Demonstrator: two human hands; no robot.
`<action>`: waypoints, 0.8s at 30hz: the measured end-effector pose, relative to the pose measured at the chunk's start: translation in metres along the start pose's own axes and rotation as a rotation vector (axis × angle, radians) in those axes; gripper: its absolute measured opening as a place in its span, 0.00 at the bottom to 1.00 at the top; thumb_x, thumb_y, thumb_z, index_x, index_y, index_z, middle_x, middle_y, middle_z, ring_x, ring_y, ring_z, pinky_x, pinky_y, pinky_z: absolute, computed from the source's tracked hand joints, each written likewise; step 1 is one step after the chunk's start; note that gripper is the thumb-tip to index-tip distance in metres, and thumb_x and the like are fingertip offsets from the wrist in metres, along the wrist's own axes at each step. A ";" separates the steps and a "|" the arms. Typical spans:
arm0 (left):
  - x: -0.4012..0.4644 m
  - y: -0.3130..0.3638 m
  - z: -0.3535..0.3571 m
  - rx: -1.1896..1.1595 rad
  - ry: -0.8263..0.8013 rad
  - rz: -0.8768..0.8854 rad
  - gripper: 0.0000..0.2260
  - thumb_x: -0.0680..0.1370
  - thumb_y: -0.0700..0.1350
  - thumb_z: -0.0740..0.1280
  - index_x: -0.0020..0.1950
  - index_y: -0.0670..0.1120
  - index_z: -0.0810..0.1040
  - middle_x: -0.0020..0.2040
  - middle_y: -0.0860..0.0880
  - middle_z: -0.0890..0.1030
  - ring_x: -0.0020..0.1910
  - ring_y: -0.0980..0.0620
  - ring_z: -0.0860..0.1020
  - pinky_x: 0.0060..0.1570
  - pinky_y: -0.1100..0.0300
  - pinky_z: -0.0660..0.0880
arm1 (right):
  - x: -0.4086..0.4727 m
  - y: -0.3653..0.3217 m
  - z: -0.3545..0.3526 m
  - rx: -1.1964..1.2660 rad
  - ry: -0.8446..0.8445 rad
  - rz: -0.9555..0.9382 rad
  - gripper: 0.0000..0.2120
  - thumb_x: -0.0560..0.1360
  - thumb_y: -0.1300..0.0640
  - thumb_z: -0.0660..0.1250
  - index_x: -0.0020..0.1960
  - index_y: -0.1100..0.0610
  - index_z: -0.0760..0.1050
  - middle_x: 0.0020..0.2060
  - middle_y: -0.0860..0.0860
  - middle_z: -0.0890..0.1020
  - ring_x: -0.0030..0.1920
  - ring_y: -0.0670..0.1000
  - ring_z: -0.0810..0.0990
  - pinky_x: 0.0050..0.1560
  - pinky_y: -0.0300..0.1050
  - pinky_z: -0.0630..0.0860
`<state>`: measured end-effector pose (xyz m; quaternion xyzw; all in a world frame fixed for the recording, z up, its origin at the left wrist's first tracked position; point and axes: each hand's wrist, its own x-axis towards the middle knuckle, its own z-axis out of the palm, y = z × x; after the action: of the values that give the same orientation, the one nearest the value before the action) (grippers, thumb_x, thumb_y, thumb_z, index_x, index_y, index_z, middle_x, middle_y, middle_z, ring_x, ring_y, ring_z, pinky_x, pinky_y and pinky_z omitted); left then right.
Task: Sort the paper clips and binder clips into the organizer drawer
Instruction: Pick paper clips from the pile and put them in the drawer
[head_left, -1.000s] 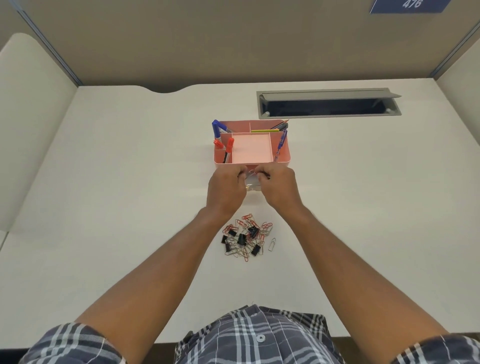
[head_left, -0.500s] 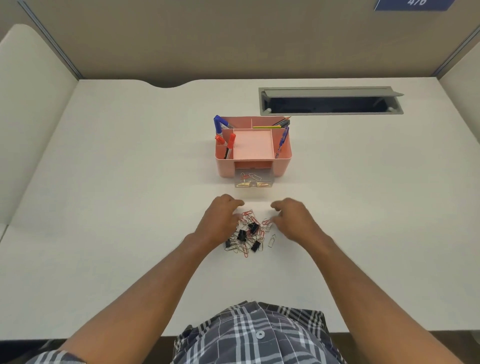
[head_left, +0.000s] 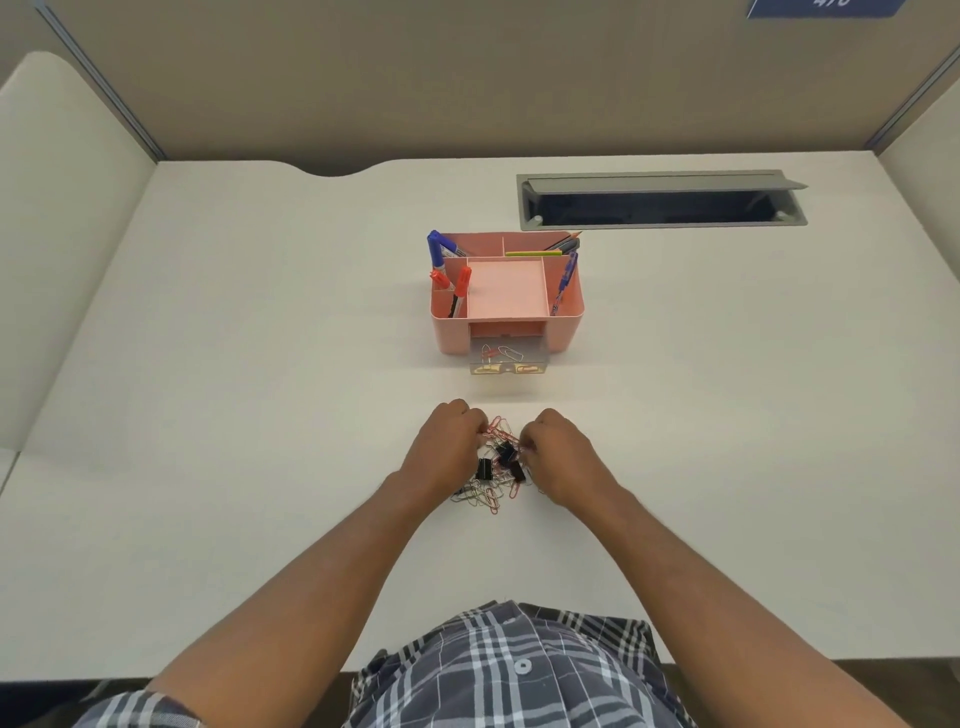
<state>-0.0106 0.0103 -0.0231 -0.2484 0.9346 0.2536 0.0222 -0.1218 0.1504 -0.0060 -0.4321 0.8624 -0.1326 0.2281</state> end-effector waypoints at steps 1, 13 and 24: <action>0.000 0.000 0.000 0.009 0.003 0.003 0.02 0.78 0.40 0.67 0.49 0.45 0.79 0.45 0.47 0.76 0.48 0.46 0.74 0.45 0.56 0.70 | 0.001 0.000 0.000 0.002 -0.001 0.009 0.07 0.77 0.62 0.62 0.50 0.59 0.78 0.49 0.54 0.75 0.48 0.56 0.76 0.49 0.49 0.74; -0.002 0.005 -0.009 -0.069 -0.045 -0.084 0.10 0.75 0.32 0.61 0.41 0.47 0.73 0.43 0.48 0.77 0.44 0.49 0.72 0.38 0.59 0.62 | 0.003 0.013 -0.013 0.072 -0.034 0.062 0.07 0.76 0.62 0.62 0.49 0.57 0.79 0.45 0.53 0.80 0.47 0.55 0.78 0.47 0.47 0.75; 0.000 0.023 -0.046 -0.400 0.255 -0.088 0.05 0.78 0.37 0.66 0.45 0.44 0.79 0.43 0.49 0.80 0.44 0.52 0.76 0.46 0.60 0.73 | 0.004 0.003 -0.058 0.619 0.078 0.212 0.03 0.74 0.61 0.71 0.43 0.55 0.81 0.36 0.50 0.84 0.34 0.47 0.83 0.39 0.36 0.76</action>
<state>-0.0177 0.0049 0.0278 -0.3183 0.8494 0.3988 -0.1347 -0.1552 0.1507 0.0419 -0.2444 0.8295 -0.3804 0.3279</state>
